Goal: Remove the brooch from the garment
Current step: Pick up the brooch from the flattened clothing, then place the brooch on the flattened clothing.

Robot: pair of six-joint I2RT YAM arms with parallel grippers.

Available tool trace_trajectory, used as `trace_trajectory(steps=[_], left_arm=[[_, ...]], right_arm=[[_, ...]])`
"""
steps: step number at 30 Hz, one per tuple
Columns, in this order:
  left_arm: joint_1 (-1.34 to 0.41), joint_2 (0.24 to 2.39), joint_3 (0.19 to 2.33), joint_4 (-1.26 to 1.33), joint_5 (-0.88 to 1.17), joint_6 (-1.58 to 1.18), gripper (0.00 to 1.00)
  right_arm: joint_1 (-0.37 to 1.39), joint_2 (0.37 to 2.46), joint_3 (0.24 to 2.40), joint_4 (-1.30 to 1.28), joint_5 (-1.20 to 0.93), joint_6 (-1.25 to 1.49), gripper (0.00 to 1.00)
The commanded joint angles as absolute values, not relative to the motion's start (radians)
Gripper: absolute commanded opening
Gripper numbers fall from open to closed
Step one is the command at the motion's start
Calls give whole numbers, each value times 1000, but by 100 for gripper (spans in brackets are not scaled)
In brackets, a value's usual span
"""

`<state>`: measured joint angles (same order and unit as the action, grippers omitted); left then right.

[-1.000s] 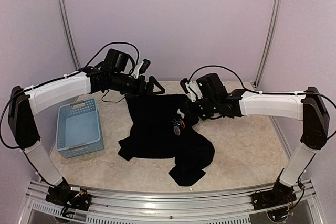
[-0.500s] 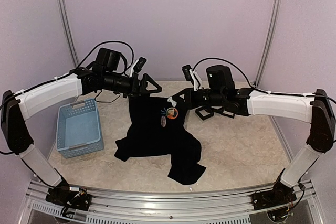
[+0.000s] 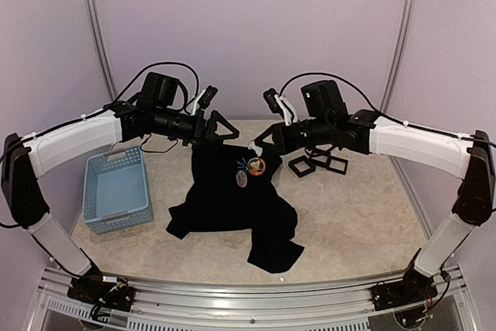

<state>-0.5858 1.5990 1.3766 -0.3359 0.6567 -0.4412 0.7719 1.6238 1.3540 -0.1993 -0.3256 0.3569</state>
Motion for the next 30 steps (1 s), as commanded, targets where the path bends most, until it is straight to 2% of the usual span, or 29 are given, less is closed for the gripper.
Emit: trace_trajectory(steps=[1,5,14,22,23,27,28,30], left_arm=[[-590,1601,1367,-362,619,-390,93],[-603,1630,1380,-385,600,-347,93],[-615,1605,1290,-279,465,-355,94],[-641,1553,1192,-215,346,-411,94],[-645,1554,1195,-219,339,-409,94],[-668,1572,1222,-224,335,-386,94],[-672,1582,1232,-229,341,-379,94],[-678,1607,1263,-244,359,-368,94]], right_arm=[[767,1674,1494,-586,-263,195,0],[771,1720,1558,-803,-198,138,0],[838,1891,1690,-1068,-92,81,0],[859,2008,1760,-1043,-97,60,0],[860,2004,1772,-1028,-95,69,4],[852,1937,1770,-912,-40,111,57],[845,1913,1754,-886,-38,119,64],[828,1865,1693,-834,-25,136,70]])
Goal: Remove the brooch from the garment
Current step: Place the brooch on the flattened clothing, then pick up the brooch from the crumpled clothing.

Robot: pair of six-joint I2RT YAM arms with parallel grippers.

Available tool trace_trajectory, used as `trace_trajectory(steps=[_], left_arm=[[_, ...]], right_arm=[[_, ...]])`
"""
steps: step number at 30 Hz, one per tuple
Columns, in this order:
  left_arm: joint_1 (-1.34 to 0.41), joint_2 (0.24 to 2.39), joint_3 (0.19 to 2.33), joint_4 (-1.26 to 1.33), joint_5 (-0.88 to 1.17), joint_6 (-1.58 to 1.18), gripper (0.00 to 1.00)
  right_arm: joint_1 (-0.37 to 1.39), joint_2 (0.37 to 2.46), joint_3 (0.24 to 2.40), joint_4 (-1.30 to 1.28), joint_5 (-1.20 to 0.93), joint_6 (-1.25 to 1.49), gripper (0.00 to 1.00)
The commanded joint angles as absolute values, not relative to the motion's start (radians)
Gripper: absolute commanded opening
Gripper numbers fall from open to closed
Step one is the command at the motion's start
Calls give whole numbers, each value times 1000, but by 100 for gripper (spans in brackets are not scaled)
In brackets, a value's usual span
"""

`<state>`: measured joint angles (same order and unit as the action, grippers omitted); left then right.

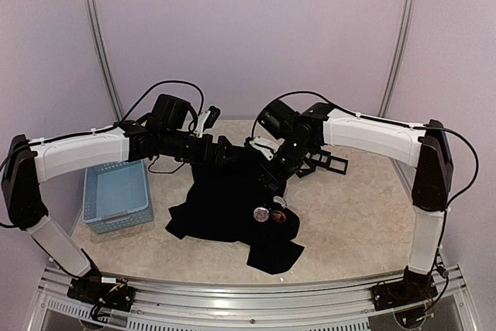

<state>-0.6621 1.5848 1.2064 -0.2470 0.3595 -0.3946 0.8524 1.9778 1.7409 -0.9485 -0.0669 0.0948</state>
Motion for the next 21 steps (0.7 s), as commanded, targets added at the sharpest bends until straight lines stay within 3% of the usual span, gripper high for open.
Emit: trace_trajectory(steps=[1,9,21], left_arm=[[-681,1622,1278,-251,367,-364,94],[-685,1706,1376,-284,448,-368,94],[-688,1717,1397,-315,447,-428,94]], right_arm=[[820,1835,1653,-809,-25,148,71],[740,1485,1118,-378,-240,248,71],[738,1458,897,-167,-325,238,57]])
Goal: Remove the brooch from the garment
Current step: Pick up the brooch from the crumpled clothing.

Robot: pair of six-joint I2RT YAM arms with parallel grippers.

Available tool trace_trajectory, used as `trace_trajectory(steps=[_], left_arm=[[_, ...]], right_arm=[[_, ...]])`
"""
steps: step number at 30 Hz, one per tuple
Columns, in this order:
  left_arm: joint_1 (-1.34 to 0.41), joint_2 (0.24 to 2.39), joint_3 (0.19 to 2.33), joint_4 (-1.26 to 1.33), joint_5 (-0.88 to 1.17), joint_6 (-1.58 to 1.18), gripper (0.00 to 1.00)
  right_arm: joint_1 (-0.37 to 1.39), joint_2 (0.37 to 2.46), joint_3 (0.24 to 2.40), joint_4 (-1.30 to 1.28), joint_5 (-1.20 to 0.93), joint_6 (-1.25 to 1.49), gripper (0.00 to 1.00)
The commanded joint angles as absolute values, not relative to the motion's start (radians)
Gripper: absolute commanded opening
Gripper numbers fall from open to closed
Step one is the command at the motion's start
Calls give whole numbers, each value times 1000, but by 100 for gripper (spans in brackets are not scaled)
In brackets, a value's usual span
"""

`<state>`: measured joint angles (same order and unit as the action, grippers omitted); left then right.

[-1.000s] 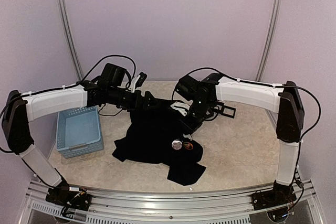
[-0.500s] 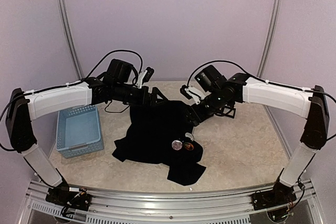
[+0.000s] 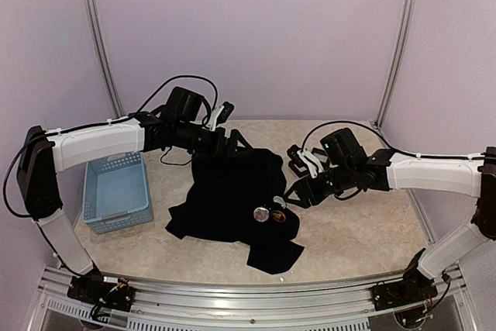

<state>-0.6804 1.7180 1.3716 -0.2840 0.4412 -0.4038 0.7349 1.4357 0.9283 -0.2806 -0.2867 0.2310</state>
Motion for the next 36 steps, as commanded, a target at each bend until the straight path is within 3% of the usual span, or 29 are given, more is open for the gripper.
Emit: trace_trajectory(steps=[1,9,16,21,27,36], left_arm=[[-689,1713,1395,-318,442,-431,94],[-688,1707,1405,-332,439,-435,94],[-688,1697,1396,-345,436,-428,94],[-687,1678,1370,-336,437,-429,95],[-687,1658,1357,-329,452,-409,95],[-683,1590,1283,-331,604,-325,94]], right_arm=[[738,1462,895,-160,-317,237,56],[749,1524,918,-144,-307,200,48],[773,1557,919,-135,-292,205,34],[778,1545,931,-159,-274,208,1],[781,1523,1031,-314,-260,178,0],[809,1629,1375,-710,-332,71,0]])
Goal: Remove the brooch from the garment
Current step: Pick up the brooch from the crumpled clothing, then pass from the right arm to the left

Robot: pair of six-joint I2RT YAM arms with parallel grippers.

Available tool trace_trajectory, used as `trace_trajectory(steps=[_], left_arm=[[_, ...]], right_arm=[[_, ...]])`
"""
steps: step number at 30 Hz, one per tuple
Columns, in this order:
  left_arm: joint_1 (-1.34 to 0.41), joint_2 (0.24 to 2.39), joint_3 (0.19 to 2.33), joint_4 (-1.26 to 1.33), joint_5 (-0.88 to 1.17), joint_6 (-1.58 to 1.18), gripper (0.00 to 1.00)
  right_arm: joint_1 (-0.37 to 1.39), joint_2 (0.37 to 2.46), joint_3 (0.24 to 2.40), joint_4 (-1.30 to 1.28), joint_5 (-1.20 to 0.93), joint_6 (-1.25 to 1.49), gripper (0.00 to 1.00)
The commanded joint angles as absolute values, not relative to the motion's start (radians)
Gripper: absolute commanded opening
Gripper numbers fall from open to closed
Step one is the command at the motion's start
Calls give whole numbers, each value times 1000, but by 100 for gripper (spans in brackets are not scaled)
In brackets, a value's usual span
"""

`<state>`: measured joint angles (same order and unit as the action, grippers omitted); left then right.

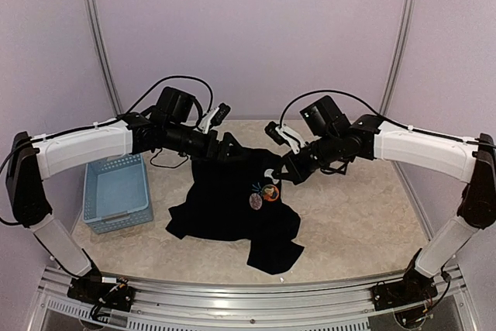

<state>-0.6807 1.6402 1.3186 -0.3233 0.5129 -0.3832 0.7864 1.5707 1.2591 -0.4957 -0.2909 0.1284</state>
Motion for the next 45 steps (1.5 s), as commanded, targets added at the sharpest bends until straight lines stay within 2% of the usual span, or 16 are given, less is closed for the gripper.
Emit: trace_trajectory(steps=[1,5,7,12,17,30,41,45], left_arm=[[-683,1588,1280,-334,619,-319,93],[-683,1589,1287,-336,676,-317,89],[-683,1599,1292,-352,704,-318,83],[-689,1622,1284,-390,754,-303,60],[-690,1628,1262,-385,761,-303,51],[-689,1673,1259,-307,870,-358,38],[-695,1688,1255,-321,923,-348,32],[-698,1692,1253,-323,936,-344,26]], right_arm=[[813,1643,1403,-739,-344,68,0],[819,1697,1503,-782,-434,64,0],[818,1721,1539,-793,-483,63,0],[818,1772,1591,-807,-589,55,0],[818,1784,1612,-800,-636,53,0],[818,1773,1600,-728,-696,100,0],[818,1780,1590,-702,-741,118,0],[819,1781,1585,-685,-752,130,0]])
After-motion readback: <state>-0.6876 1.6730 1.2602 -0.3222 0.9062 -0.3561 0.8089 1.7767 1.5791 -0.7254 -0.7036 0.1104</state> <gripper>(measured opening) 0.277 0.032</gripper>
